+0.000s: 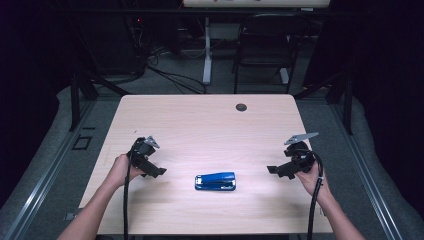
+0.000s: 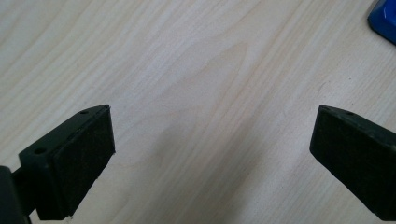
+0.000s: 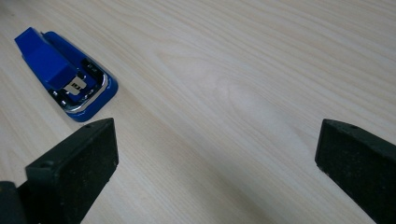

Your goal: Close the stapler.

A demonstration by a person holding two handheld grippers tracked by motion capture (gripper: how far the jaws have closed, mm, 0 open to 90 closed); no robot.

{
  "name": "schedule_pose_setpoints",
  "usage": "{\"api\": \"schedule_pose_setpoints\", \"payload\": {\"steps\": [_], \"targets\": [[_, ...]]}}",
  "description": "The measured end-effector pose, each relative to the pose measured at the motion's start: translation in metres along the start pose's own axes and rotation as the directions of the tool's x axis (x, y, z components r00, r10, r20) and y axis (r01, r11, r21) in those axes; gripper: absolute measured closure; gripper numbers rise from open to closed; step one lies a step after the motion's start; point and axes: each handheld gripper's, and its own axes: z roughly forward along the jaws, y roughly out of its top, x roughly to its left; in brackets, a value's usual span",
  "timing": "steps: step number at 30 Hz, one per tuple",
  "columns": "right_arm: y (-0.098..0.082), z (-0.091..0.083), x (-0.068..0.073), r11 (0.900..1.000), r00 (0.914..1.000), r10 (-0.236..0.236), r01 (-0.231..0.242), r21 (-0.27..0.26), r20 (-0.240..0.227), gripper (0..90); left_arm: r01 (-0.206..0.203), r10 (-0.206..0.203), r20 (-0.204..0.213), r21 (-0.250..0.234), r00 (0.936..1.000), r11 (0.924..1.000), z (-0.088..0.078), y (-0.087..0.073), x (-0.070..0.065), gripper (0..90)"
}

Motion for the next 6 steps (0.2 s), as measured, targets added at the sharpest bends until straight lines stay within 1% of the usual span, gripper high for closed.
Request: {"api": "schedule_pose_setpoints", "payload": {"steps": [1,6], "targets": [[0.0003,-0.0007,-0.0019,1.0,1.0,0.006,-0.006,0.017,0.006,0.0,0.011,-0.011,0.006,-0.001,0.9999,0.9999,0.0005,-0.0004,0.0012,0.1],[-0.0011,0.0017,-0.0049,1.0,0.9998,0.013,-0.014,0.022,0.012,0.0,0.032,-0.032,-0.004,0.0,0.9995,0.9995,0.0029,-0.0025,0.0059,0.1]]}}
